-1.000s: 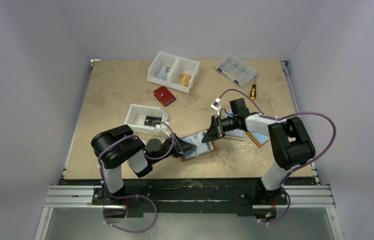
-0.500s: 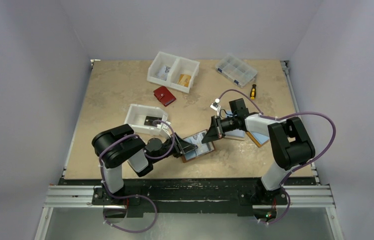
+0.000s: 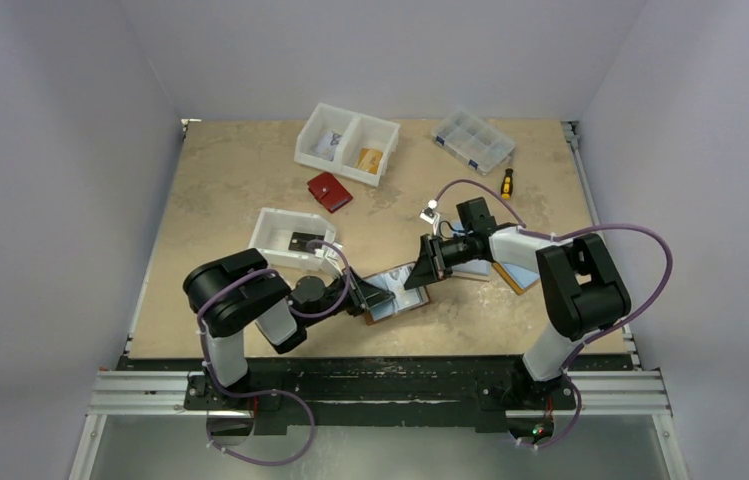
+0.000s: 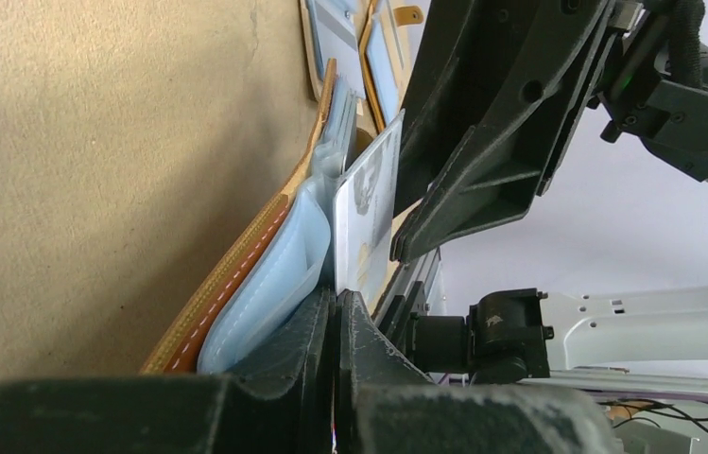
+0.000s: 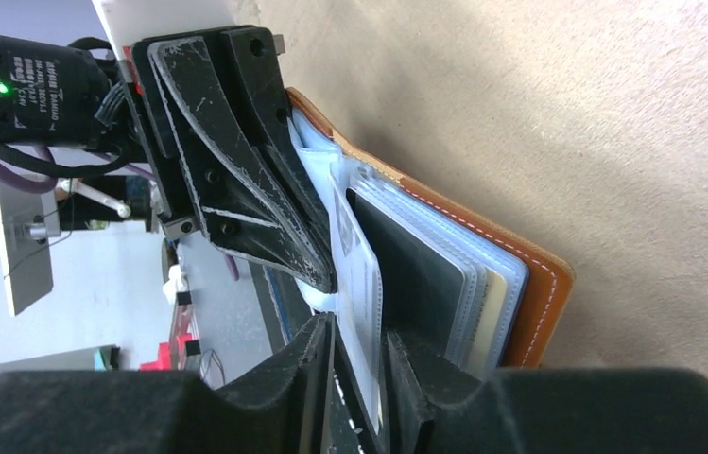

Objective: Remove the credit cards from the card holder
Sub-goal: Remove the credit card from the card holder.

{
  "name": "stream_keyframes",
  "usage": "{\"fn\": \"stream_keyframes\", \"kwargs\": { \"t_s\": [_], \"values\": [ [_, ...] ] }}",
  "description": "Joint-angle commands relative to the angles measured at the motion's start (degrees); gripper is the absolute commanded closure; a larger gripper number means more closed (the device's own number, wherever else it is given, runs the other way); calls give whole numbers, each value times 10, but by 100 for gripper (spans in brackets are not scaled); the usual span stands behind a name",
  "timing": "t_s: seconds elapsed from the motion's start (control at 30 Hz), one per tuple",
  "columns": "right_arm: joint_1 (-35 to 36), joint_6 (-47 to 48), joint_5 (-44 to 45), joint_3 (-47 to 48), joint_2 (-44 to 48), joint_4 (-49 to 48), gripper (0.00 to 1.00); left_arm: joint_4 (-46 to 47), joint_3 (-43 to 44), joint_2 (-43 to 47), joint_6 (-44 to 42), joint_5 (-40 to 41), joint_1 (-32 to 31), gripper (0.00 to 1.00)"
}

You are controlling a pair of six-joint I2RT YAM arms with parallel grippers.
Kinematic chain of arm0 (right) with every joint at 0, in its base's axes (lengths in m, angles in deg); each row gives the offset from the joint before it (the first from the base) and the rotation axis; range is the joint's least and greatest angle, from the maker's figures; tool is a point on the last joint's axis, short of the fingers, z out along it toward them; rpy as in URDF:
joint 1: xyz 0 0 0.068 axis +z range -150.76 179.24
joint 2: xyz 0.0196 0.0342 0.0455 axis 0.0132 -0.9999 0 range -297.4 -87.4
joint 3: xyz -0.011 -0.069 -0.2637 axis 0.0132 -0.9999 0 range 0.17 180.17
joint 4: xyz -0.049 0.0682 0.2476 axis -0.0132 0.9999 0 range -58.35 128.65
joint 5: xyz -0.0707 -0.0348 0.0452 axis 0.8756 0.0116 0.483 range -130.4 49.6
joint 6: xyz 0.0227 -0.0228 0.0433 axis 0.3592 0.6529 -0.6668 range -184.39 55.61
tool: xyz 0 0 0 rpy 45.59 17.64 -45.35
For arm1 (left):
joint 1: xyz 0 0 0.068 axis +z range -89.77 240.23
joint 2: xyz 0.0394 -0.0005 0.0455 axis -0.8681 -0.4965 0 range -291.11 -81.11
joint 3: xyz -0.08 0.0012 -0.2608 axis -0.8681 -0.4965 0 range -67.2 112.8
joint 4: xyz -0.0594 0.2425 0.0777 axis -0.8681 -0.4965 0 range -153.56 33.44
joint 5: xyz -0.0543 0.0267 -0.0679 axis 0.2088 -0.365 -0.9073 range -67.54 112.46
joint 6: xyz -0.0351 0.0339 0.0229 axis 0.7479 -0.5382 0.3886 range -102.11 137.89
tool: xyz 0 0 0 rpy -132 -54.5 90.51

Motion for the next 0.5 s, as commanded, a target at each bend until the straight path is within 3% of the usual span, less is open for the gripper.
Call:
{"fn": "stream_keyframes", "kwargs": {
  "t_s": [0.0,0.3,0.47],
  "values": [
    [10,29,24,20,11,30,68,190,1,-6,4,-7,5,100],
    [10,48,71,29,10,49,66,175,-18,-35,24,-23,15,100],
    [9,107,67,51,21,82,43,116,-21,-7,1,-42,20,100]
  ]
}}
